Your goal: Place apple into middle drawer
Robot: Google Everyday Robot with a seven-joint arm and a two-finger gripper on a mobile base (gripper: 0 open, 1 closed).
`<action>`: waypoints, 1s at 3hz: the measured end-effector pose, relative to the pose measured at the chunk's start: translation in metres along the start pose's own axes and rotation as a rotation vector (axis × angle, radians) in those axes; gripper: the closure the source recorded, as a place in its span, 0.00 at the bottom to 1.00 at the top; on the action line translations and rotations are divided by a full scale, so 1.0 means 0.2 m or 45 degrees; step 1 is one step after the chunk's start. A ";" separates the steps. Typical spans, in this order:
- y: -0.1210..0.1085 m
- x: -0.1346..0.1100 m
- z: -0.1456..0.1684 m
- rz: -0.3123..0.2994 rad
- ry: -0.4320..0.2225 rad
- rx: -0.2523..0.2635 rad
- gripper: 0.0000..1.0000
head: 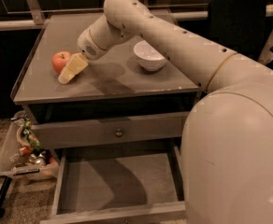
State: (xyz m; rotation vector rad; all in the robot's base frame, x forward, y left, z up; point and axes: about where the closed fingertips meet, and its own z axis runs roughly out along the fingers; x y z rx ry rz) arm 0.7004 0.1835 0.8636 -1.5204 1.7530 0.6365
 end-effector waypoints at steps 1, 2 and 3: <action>-0.05 -0.03 0.08 0.001 0.007 -0.006 0.00; -0.07 -0.06 0.13 0.002 0.018 -0.018 0.00; -0.07 -0.06 0.13 0.002 0.018 -0.018 0.19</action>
Offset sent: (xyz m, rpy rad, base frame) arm 0.0288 0.0315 -0.0043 -0.0202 0.0161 0.0076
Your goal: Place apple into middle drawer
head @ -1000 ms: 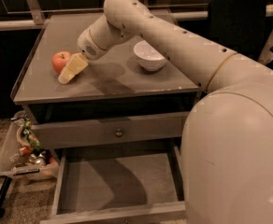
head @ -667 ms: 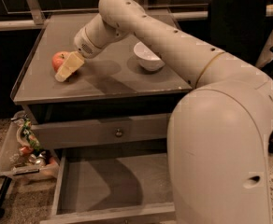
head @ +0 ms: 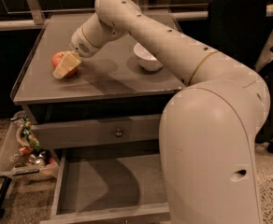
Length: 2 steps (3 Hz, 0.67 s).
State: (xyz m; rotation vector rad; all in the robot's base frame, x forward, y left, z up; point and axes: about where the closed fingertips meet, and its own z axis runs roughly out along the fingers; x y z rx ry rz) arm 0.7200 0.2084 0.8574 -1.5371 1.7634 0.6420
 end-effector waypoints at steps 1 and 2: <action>0.00 0.00 0.00 0.000 0.000 0.000 0.42; 0.00 0.00 0.00 0.000 0.000 0.000 0.65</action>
Offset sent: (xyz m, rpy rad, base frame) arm 0.0000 0.0000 0.0000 0.0000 0.0000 0.0000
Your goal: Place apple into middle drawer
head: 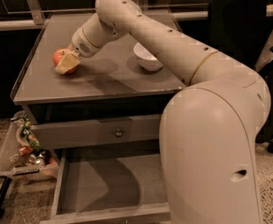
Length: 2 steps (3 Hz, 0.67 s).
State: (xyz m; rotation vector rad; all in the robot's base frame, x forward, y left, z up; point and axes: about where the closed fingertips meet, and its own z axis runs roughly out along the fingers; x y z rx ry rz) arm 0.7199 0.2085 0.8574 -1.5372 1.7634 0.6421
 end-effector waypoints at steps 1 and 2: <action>0.00 0.00 0.00 0.000 0.000 0.000 0.88; 0.04 -0.01 -0.05 -0.013 -0.012 0.007 1.00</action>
Offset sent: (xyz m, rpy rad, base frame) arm -0.0221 -0.0164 0.0217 0.0203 -0.0388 -0.0018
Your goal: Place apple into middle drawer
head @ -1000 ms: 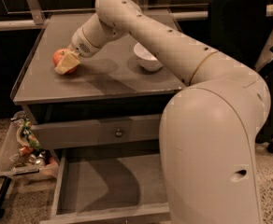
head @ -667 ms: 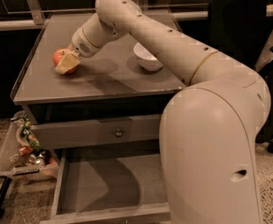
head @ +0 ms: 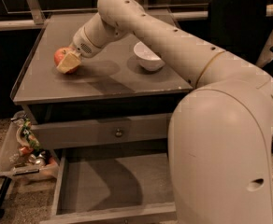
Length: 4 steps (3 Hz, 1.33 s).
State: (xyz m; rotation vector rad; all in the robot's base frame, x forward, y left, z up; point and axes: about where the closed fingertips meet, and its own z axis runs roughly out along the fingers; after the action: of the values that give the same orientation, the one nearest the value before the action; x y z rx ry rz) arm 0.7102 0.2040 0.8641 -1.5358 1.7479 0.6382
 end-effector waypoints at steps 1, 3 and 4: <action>0.08 0.00 -0.19 0.044 -0.006 0.088 1.00; 0.48 0.18 -0.50 0.228 0.076 0.209 1.00; 0.73 0.39 -0.52 0.353 0.120 0.188 1.00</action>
Offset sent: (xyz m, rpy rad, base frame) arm -0.1443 -0.1024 0.0026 -0.0662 0.0878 -0.2835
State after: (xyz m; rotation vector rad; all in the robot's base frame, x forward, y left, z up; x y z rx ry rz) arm 0.5453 0.1015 0.8559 -1.2526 2.0526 0.5635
